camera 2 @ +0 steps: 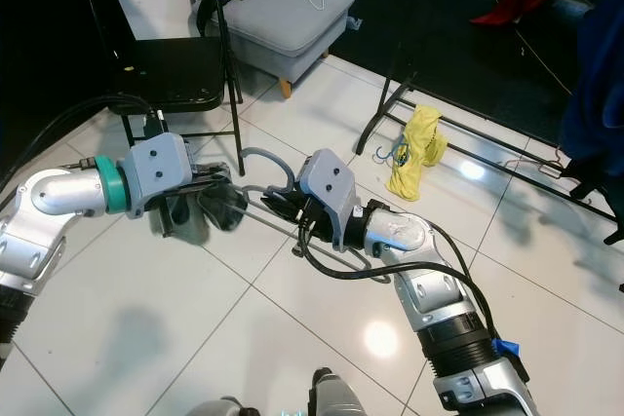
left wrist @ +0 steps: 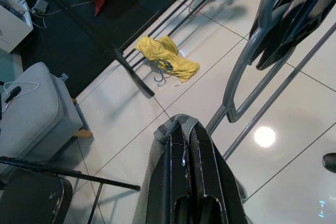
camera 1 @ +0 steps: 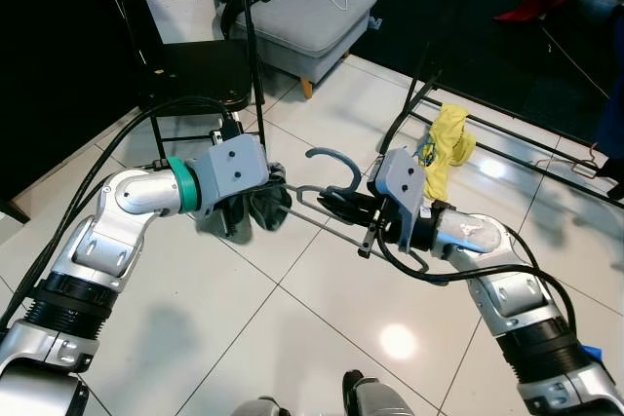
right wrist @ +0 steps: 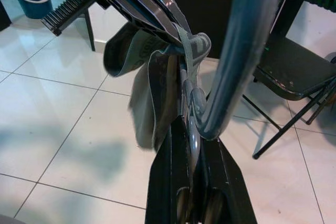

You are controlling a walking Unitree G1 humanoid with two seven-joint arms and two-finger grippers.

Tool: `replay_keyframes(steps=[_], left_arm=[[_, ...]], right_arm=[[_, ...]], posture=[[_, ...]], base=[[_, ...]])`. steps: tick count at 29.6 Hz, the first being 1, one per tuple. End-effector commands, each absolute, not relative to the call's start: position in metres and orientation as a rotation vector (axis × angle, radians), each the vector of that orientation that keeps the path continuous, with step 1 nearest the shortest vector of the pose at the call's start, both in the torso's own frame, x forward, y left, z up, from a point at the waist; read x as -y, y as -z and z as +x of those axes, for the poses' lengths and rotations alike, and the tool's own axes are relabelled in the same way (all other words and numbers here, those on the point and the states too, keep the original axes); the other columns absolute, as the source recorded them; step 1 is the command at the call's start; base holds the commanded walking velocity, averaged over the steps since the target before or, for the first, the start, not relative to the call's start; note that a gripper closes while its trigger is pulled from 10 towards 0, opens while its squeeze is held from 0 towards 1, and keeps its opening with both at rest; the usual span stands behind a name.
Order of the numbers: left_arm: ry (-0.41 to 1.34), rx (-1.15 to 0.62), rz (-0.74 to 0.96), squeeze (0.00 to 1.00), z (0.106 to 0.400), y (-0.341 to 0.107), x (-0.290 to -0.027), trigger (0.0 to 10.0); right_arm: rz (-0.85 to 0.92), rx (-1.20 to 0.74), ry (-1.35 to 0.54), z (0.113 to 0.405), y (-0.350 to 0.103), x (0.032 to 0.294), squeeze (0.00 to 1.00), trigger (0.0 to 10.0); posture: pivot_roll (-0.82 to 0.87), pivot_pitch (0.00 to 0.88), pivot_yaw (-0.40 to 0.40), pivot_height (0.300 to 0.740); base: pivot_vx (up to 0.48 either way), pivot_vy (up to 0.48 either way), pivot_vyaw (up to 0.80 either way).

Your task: Hang hanger

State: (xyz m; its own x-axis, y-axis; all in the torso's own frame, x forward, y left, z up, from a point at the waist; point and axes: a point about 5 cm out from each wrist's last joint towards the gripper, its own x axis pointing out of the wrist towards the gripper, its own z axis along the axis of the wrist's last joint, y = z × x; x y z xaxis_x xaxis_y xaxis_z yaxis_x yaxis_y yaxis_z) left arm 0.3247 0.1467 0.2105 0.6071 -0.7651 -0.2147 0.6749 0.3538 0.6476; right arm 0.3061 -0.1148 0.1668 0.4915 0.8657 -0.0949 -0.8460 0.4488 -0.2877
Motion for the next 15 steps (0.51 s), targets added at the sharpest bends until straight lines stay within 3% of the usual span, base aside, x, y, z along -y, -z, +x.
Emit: replay_keyframes(steps=[1, 9, 15], left_arm=[[0.939, 0.118, 0.775, 0.0, 0.323, -0.207, -0.148, 10.0], [0.91, 0.161, 0.727, 0.0, 0.329, -0.227, -0.152, 10.0], [1.01, 0.201, 0.556, 0.0, 0.319, -0.245, -0.131, 10.0]], right_arm=[[-0.312, 0.077, -1.059, 0.307, -0.168, 0.115, 0.0, 10.0], [-0.329, 0.054, -1.045, 0.304, -0.159, 0.119, 0.0, 10.0], [-0.311, 0.131, -0.986, 0.313, -0.167, 0.107, 0.0, 10.0]], posture=[[0.03, 0.076, 0.112, 0.74], [0.03, 0.071, 0.116, 0.74], [0.03, 0.068, 0.123, 0.74]], base=[[0.0, 0.0, 0.0], [0.0, 0.0, 0.0], [0.0, 0.0, 0.0]])
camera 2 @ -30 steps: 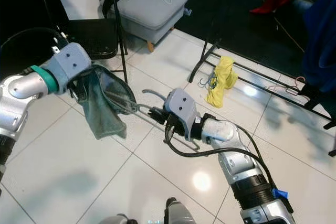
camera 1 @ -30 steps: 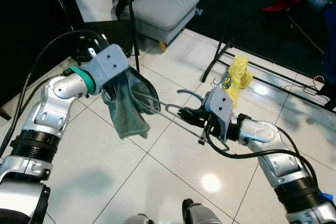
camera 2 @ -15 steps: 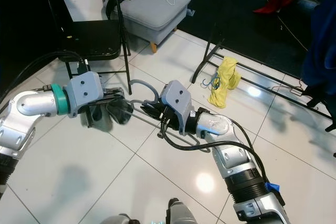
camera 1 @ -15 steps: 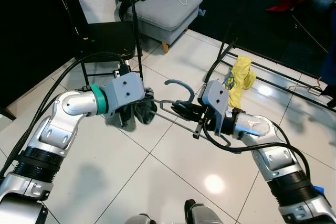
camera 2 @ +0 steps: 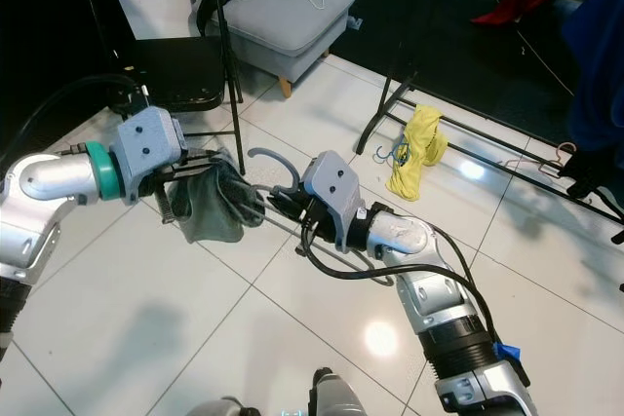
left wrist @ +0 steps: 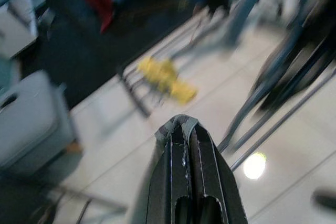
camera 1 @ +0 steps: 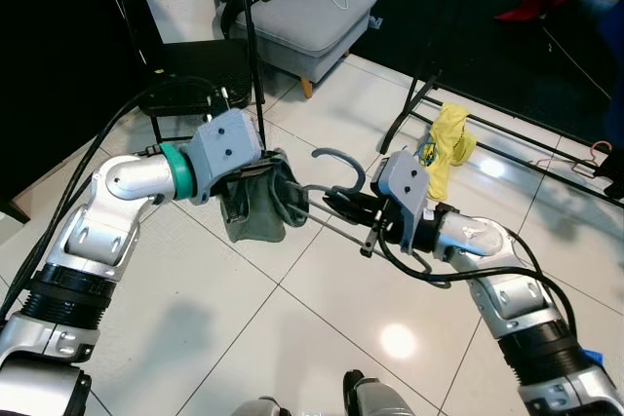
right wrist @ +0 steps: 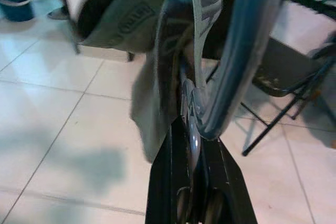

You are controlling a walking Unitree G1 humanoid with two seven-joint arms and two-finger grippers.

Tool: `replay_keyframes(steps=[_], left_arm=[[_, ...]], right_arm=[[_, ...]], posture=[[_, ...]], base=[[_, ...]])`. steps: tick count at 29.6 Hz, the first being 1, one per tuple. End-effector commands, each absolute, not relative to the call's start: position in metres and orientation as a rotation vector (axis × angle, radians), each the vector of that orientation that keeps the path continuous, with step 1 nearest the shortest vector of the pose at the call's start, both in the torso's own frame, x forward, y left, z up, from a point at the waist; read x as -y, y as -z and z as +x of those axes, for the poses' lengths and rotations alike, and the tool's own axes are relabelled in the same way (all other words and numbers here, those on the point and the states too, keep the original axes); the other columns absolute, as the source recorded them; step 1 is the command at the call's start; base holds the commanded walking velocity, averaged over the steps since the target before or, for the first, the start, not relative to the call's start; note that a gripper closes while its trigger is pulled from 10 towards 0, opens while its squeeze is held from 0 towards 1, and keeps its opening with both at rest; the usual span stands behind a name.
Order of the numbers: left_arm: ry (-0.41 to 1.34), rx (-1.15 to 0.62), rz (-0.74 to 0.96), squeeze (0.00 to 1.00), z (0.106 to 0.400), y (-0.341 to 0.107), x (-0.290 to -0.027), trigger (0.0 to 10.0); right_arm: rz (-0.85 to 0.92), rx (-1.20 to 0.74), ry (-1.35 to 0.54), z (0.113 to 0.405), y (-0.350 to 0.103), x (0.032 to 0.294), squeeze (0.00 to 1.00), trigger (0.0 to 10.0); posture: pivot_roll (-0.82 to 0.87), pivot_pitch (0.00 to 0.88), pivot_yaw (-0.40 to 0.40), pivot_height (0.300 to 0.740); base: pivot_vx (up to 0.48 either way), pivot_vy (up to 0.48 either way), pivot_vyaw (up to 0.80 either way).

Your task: Hang hanger

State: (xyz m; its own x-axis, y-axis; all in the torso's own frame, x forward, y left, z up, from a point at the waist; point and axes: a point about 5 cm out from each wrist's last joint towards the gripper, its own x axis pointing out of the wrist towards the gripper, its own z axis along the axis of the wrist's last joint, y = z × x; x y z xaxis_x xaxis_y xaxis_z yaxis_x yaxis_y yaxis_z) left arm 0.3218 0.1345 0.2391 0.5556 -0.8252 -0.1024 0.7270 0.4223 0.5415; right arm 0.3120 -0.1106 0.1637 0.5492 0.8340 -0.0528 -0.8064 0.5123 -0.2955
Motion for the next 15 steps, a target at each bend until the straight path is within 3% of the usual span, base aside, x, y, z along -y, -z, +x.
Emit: replay_keyframes(steps=[1, 15], left_arm=[[1.01, 0.201, 0.556, 0.0, 0.319, -0.245, -0.131, 10.0], [1.152, 0.229, 0.501, 0.0, 0.306, -0.249, -0.107, 10.0]], right_arm=[[-0.311, 0.131, -0.986, 0.313, -0.167, 0.107, 0.0, 10.0], [-0.31, 0.204, -1.091, 0.318, -0.18, 0.07, 0.0, 10.0]], posture=[[0.03, 0.068, 0.123, 0.74], [0.04, 0.076, 0.136, 0.74]], base=[[0.0, 0.0, 0.0], [0.0, 0.0, 0.0]])
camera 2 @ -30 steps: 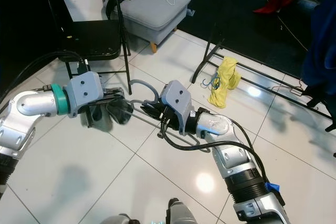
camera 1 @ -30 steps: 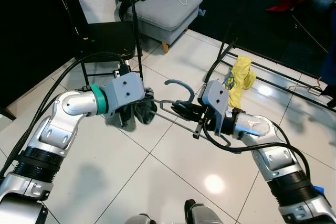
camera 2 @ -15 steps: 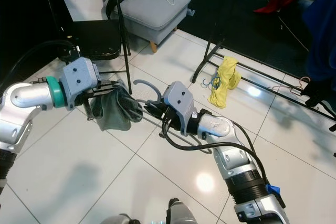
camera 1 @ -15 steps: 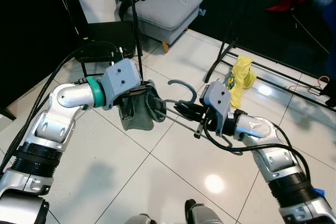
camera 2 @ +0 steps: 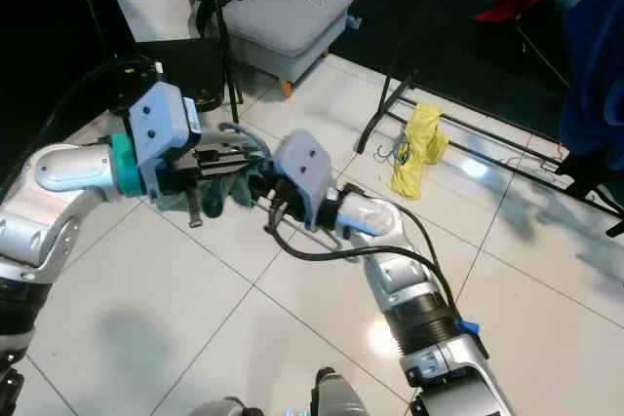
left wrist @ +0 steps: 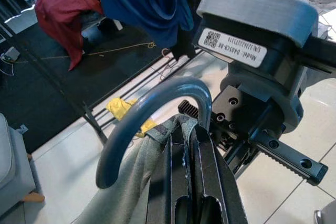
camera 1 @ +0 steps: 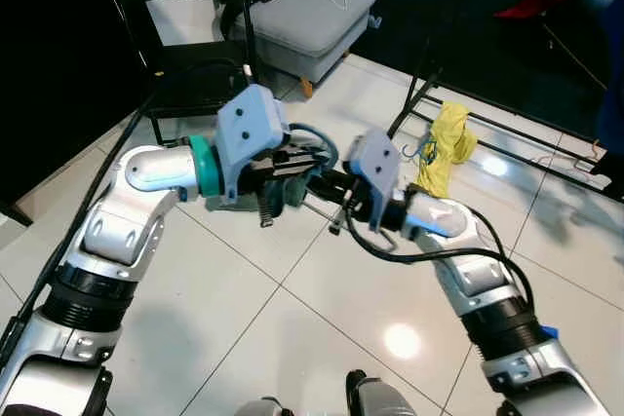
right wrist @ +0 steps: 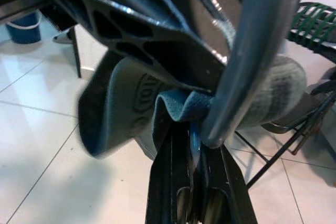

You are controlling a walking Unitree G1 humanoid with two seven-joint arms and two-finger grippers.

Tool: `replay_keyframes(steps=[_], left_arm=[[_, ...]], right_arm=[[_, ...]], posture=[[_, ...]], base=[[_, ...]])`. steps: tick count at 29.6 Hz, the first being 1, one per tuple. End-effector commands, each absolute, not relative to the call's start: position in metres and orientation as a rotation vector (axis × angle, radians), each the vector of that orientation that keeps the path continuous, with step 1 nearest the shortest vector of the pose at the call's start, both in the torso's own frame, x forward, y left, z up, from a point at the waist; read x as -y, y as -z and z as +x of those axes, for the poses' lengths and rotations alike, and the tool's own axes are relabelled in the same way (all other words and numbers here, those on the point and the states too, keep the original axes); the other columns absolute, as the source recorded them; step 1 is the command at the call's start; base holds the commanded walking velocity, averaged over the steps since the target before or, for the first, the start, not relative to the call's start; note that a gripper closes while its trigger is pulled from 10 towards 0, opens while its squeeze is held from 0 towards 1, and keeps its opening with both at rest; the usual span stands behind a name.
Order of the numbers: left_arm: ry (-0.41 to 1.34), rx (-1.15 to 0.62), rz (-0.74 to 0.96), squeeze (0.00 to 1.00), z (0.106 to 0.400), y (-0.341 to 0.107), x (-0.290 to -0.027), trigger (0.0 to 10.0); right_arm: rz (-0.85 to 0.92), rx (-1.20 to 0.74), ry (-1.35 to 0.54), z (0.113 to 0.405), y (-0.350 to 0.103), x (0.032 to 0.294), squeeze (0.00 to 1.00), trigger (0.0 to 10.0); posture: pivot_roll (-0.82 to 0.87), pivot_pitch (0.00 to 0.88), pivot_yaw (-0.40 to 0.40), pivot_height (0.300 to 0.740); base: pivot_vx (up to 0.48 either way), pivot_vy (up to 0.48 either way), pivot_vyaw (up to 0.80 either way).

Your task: Hang hanger

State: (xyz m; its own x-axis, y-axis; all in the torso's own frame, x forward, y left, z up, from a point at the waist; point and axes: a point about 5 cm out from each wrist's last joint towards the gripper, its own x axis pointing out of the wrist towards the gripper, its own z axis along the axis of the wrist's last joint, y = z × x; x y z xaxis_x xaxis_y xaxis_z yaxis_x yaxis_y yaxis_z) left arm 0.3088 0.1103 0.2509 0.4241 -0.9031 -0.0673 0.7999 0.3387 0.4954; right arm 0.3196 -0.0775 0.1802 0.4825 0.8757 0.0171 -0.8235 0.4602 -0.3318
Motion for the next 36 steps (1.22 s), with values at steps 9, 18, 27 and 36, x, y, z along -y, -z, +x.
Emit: replay_keyframes(steps=[9, 18, 27, 36], left_arm=[[0.84, 0.185, 0.681, 0.0, 0.336, -0.242, -0.142, 10.0], [0.713, 0.216, 0.712, 0.08, 0.346, -0.259, -0.157, 10.0], [0.856, 0.217, 0.655, 1.0, 0.336, -0.257, -0.145, 10.0], [0.84, 0.242, 0.515, 0.0, 0.338, -0.275, -0.15, 10.0]], right_arm=[[-0.242, 0.273, -1.113, 0.3, -0.198, 0.082, 0.0, 10.0], [-0.23, 0.234, -1.08, 0.293, -0.186, 0.096, 0.0, 10.0], [-0.201, 0.247, -1.043, 0.297, -0.189, 0.094, 0.0, 10.0], [-0.204, 0.252, -1.036, 0.299, -0.191, 0.094, 0.0, 10.0]], posture=[[0.03, 0.089, 0.134, 0.74], [0.03, 0.091, 0.147, 0.74], [0.04, 0.089, 0.152, 0.74], [0.05, 0.089, 0.15, 0.74]], base=[[0.0, 0.0, 0.0], [0.0, 0.0, 0.0], [0.0, 0.0, 0.0], [0.0, 0.0, 0.0]])
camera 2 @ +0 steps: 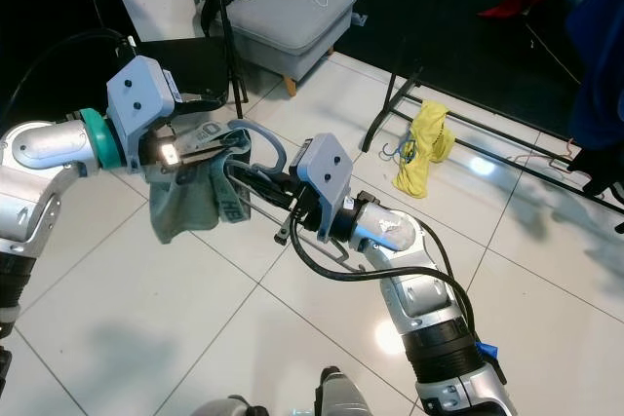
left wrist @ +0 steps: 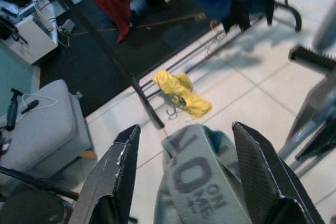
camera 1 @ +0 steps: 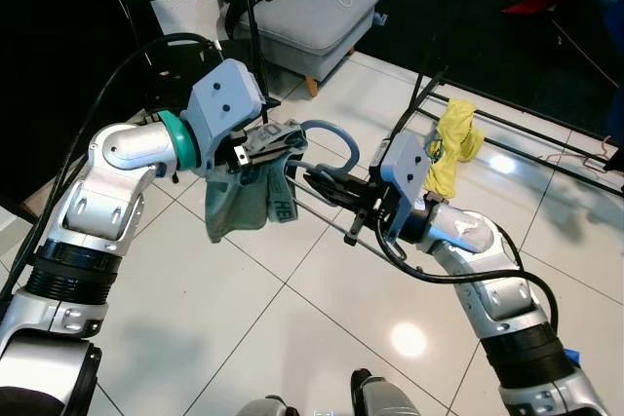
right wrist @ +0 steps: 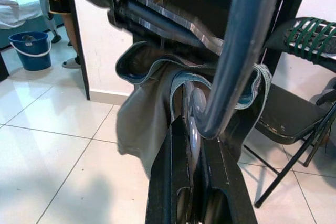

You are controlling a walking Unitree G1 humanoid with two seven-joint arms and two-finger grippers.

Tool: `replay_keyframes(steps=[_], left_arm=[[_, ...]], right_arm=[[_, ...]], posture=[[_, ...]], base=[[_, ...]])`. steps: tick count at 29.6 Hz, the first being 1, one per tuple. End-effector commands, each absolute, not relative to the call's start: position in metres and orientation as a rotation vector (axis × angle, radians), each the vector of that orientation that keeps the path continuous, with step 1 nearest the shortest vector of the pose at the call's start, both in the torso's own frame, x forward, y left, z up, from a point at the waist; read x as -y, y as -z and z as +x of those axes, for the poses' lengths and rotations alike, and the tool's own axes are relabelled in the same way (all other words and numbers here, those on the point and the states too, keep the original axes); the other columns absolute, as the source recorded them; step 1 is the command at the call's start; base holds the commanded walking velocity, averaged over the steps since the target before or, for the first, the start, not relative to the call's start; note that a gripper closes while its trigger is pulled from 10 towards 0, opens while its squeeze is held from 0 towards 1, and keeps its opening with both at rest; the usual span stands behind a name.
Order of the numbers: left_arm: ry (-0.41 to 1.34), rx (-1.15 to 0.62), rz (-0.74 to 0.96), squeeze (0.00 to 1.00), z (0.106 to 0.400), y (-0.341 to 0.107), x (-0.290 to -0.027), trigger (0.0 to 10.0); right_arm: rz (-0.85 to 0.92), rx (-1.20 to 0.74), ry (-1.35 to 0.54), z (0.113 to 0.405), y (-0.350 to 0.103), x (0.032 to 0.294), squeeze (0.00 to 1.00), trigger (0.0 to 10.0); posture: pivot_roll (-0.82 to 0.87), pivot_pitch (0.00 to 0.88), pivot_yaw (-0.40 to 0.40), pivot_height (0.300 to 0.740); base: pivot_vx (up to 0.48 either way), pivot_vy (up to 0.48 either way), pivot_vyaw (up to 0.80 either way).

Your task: Hang hanger

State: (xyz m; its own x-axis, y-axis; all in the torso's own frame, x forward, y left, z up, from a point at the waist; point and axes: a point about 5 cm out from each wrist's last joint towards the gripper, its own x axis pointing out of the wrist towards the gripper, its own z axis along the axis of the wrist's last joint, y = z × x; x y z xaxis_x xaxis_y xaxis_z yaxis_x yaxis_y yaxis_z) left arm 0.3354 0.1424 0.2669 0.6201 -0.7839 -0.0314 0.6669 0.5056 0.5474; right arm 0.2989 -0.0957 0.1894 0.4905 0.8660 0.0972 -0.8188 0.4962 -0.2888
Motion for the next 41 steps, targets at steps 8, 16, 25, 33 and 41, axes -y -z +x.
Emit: replay_keyframes(steps=[8, 16, 25, 33, 41], left_arm=[[0.689, 0.29, 0.457, 0.0, 0.352, -0.301, -0.168, 10.0], [0.788, 0.264, 0.658, 0.0, 0.34, -0.303, -0.184, 10.0], [0.998, 0.126, 0.78, 0.0, 0.317, -0.287, -0.194, 10.0], [1.003, 0.129, 0.829, 0.0, 0.32, -0.266, -0.179, 10.0], [0.996, 0.167, 0.849, 0.0, 0.313, -0.266, -0.178, 10.0]], right_arm=[[-0.204, 0.267, -1.03, 0.299, -0.194, 0.094, 0.0, 10.0], [-0.21, 0.287, -1.027, 0.298, -0.197, 0.098, 0.0, 10.0], [-0.236, 0.281, -1.046, 0.298, -0.196, 0.1, 0.0, 10.0], [-0.25, 0.296, -1.1, 0.297, -0.203, 0.092, 0.0, 10.0], [-0.233, 0.302, -1.078, 0.302, -0.206, 0.095, 0.0, 10.0]], posture=[[0.05, 0.087, 0.153, 0.74], [0.05, 0.09, 0.152, 0.74], [0.06, 0.084, 0.145, 0.74], [0.05, 0.079, 0.14, 0.74], [0.06, 0.078, 0.139, 0.74]], base=[[0.0, 0.0, 0.0], [0.0, 0.0, 0.0], [0.0, 0.0, 0.0], [0.0, 0.0, 0.0], [0.0, 0.0, 0.0]])
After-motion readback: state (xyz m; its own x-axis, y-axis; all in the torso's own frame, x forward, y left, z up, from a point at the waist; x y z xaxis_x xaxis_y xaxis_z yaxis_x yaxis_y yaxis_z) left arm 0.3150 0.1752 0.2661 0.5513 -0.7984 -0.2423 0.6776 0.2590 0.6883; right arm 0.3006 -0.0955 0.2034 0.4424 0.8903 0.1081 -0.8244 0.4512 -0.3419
